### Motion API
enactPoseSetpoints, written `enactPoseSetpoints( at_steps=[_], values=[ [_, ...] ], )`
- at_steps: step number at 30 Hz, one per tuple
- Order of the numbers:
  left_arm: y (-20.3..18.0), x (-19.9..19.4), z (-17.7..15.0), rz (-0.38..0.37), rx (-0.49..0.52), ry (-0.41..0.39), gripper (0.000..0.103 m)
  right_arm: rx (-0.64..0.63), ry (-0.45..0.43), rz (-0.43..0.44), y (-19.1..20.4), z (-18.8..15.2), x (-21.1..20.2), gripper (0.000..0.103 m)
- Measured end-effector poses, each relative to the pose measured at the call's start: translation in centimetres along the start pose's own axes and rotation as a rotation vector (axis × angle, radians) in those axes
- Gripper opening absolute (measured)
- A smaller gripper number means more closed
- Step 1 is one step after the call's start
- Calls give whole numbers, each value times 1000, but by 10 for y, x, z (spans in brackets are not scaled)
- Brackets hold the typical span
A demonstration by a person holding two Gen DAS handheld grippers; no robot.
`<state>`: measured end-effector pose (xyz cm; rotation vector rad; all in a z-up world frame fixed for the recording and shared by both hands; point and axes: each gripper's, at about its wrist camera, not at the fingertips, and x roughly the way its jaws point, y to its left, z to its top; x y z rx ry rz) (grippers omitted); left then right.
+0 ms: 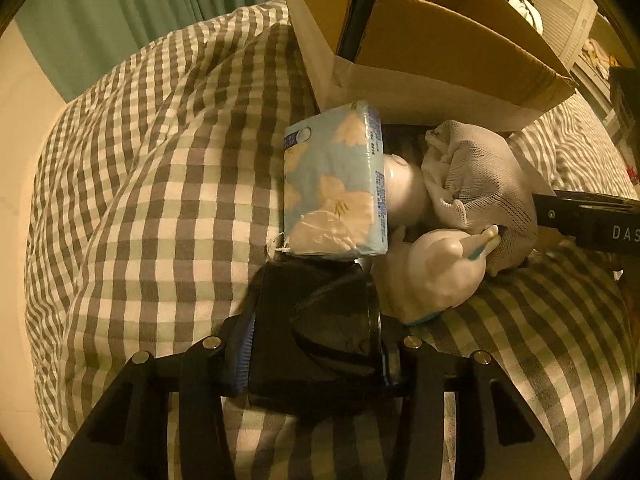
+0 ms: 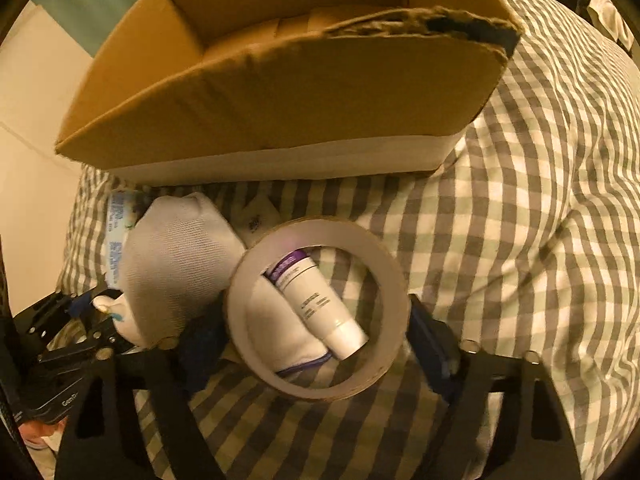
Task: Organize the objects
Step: 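Grasp the beige tape roll with the right gripper while the left grasps the black pouch, then carry the tape roll and black pouch into the box and open both grippers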
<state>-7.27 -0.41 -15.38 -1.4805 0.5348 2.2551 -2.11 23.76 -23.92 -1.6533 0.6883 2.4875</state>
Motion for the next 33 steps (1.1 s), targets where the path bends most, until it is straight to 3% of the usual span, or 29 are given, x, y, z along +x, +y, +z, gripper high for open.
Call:
enactPoseSetpoints(
  at_steps=[9, 18, 22, 33],
  values=[
    [2, -32, -8, 19, -14, -52, 47, -106, -106, -160, 27, -18, -37, 79],
    [-8, -71, -11, 89, 18, -139, 47, -165, -165, -181, 55, -34, -83, 79],
    [-8, -91, -1, 80, 17, -179, 47, -178, -195, -189, 55, -43, -94, 79],
    [-11, -153, 53, -1, 13, -293, 47, -183, -298, -184, 65, -22, -142, 79]
  ],
)
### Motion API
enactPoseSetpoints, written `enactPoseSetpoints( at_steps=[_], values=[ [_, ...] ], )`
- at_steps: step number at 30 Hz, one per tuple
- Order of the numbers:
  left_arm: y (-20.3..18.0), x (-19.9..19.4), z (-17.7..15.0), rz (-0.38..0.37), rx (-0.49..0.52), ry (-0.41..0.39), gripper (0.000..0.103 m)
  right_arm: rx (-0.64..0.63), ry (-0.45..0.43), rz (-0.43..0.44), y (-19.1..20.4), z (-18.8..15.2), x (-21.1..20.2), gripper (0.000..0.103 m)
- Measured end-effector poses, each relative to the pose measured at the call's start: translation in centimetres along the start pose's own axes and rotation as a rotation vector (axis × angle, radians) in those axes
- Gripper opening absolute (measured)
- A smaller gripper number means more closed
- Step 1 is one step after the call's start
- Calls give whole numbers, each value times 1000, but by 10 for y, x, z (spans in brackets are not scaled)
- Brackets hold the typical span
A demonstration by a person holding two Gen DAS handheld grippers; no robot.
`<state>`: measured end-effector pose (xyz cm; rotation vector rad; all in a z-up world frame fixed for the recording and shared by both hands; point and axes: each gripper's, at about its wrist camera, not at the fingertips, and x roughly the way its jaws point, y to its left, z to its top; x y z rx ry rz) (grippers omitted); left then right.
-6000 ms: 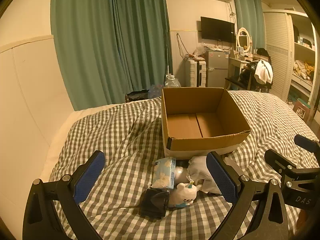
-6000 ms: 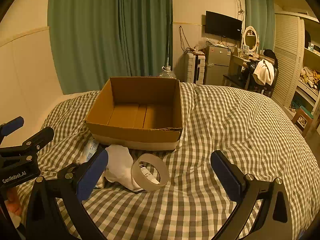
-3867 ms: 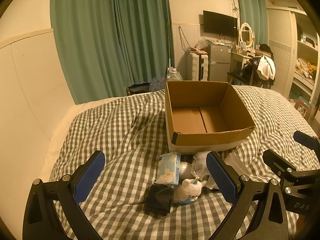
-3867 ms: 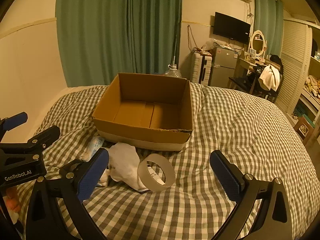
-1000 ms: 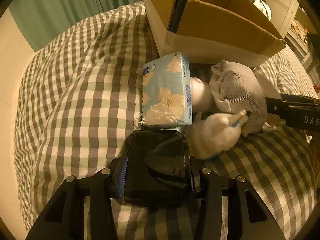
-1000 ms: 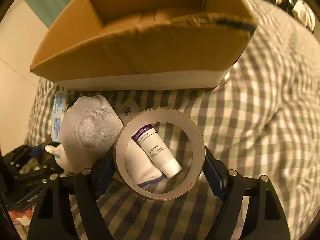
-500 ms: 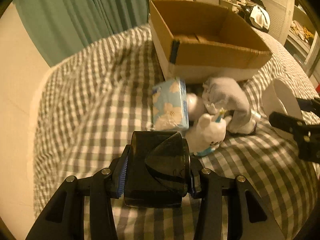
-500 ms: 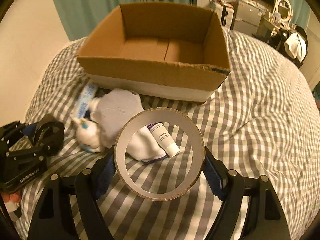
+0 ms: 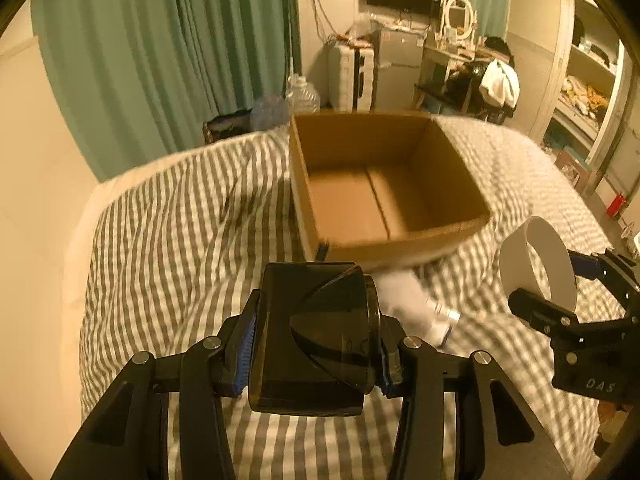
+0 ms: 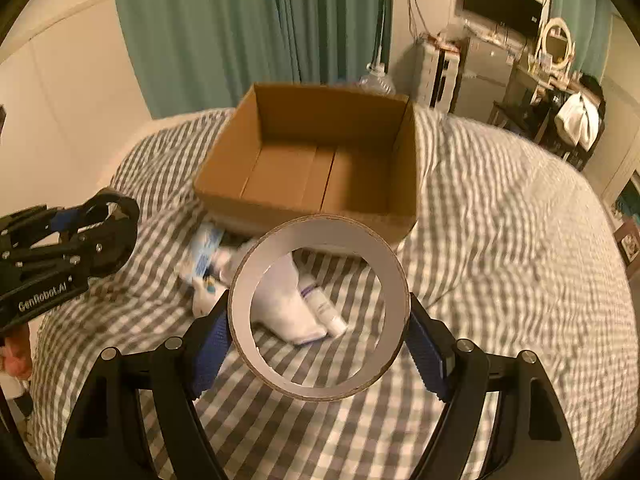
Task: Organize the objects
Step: 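Carry the tape roll and black pouch into the box and open both grippers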
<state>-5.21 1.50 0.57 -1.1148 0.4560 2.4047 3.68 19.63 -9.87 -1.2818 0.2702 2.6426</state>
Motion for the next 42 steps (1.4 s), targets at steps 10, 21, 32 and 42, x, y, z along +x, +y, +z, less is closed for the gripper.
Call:
enactPoseSetpoints(
  at_steps=[10, 21, 32, 42],
  values=[
    [-6, 25, 73, -3, 27, -51, 47, 40, -105, 8, -23, 66, -12, 79],
    [-2, 90, 137, 15, 54, -74, 47, 91, -104, 21, -48, 124, 51, 79],
    [-22, 143, 161, -47, 172, -79, 47, 60, -39, -25, -56, 132, 113, 79],
    [-37, 176, 159, -72, 199, -28, 47, 15, -15, -23, -49, 122, 129, 80]
  ],
)
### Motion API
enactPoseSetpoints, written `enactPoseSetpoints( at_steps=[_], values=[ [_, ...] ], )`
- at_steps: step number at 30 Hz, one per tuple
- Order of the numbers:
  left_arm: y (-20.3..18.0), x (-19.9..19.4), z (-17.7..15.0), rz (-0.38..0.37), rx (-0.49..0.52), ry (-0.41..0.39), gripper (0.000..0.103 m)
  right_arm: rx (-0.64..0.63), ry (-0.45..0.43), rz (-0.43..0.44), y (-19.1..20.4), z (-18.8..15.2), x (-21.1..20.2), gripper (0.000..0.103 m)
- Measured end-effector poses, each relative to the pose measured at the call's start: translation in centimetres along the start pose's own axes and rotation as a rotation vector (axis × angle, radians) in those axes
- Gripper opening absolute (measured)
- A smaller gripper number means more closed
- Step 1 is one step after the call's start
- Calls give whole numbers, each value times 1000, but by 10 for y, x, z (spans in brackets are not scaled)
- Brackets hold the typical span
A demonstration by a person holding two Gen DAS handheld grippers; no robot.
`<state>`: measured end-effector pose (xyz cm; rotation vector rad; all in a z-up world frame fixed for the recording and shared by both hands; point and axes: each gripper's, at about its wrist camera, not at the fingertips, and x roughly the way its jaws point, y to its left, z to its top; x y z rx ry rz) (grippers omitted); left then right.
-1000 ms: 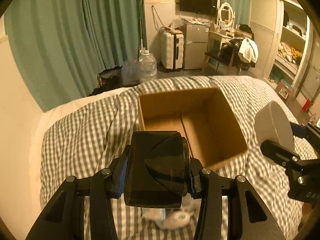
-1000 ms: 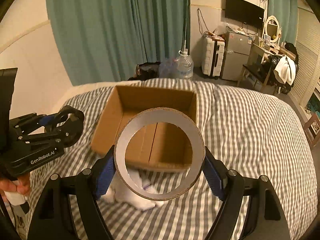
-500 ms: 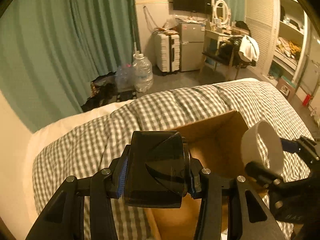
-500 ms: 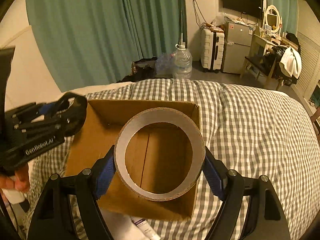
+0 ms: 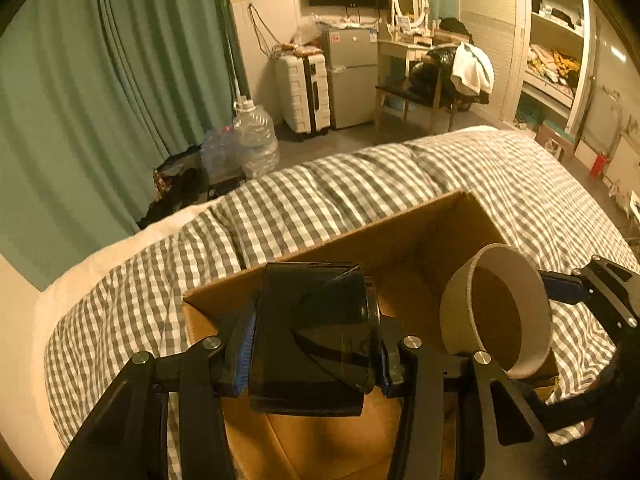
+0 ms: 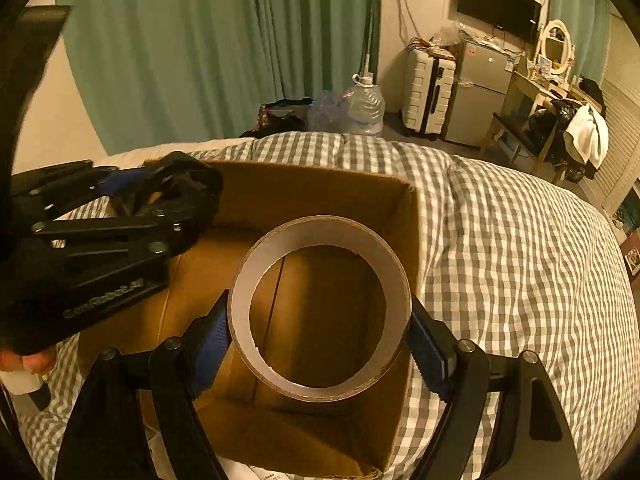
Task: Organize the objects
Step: 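Carry the tape roll and black pouch into the box and open both grippers, then grasp the white knit glove with the right gripper while the left grasps the tissue pack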
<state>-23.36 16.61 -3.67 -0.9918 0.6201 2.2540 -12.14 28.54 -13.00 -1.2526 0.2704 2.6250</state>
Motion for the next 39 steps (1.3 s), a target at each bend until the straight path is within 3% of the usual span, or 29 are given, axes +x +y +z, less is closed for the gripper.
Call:
enactPoseSetpoints(
  at_steps=[3, 5, 7, 8, 17, 21, 28, 39],
  values=[
    [2, -1, 1, -4, -12, 7, 50, 9, -6, 16, 2, -4, -4, 81],
    [5, -6, 2, -17, -32, 4, 63, 14, 8, 26, 5, -5, -7, 91],
    [7, -16, 3, -20, -52, -18, 83, 1, 0, 12, 8, -6, -15, 92],
    [9, -24, 3, -12, -58, -38, 85, -5, -4, 3, 9, -6, -20, 92],
    [24, -101, 5, 51, -110, -109, 87, -17, -59, -35, 24, -9, -88, 92],
    [33, -149, 1, 69, -156, -172, 100, -4, -115, -56, 32, -6, -134, 97],
    [34, -219, -21, 138, -144, -250, 102, -11, -210, -78, 49, -13, -200, 101],
    [22, -249, -77, 174, -148, -260, 103, 9, -260, -81, 57, -39, -244, 102]
  ],
)
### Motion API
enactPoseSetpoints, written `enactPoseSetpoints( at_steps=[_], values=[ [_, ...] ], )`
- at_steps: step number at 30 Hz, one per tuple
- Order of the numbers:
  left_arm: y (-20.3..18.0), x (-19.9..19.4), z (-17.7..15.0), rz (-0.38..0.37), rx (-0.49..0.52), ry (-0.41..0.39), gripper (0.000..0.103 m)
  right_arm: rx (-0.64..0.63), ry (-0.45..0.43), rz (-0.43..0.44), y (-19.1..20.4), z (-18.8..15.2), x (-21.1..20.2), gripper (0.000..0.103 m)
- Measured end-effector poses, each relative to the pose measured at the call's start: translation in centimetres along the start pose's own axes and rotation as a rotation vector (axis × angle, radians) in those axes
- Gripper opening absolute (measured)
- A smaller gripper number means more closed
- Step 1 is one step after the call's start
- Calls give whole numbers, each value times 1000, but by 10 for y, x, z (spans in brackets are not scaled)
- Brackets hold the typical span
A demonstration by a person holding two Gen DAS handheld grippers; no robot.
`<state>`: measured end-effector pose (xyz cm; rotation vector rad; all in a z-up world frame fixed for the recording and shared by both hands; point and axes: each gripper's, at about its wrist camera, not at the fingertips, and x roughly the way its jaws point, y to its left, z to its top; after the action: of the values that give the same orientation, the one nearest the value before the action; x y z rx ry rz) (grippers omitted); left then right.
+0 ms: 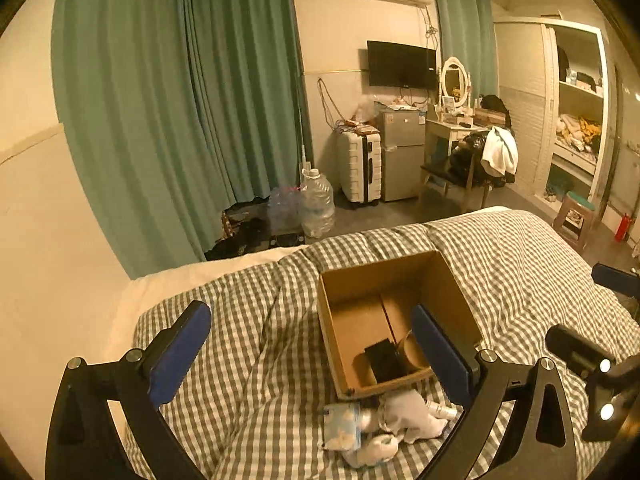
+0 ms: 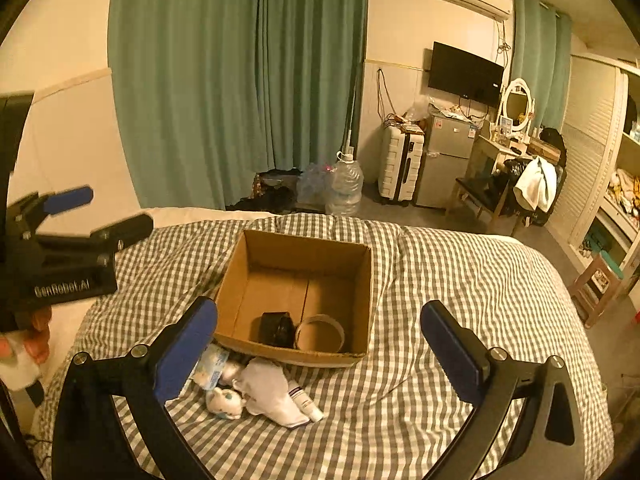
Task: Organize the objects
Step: 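Grasp the white knit glove with the right gripper while the left grasps the tissue pack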
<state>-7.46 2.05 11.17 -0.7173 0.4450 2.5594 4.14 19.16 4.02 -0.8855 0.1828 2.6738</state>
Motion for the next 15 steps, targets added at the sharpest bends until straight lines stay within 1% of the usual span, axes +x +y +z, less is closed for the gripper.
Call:
enactPoseSetpoints(
  at_steps=[4, 8, 11, 12, 15],
  values=[
    [2, -3, -19, 23, -17, 26, 103, -5, 3, 14, 1, -11, -4, 102],
    [4, 3, -42, 26, -30, 55, 103, -27, 13, 13, 8, -21, 2, 102],
    [6, 10, -60, 38, -41, 66, 103, -38, 25, 12, 13, -31, 15, 102],
    [7, 14, -67, 53, -55, 70, 103, -36, 34, 21, 14, -34, 21, 102],
    [8, 33, -90, 65, -82, 112, 103, -24, 63, 55, 19, -44, 39, 102]
  ],
)
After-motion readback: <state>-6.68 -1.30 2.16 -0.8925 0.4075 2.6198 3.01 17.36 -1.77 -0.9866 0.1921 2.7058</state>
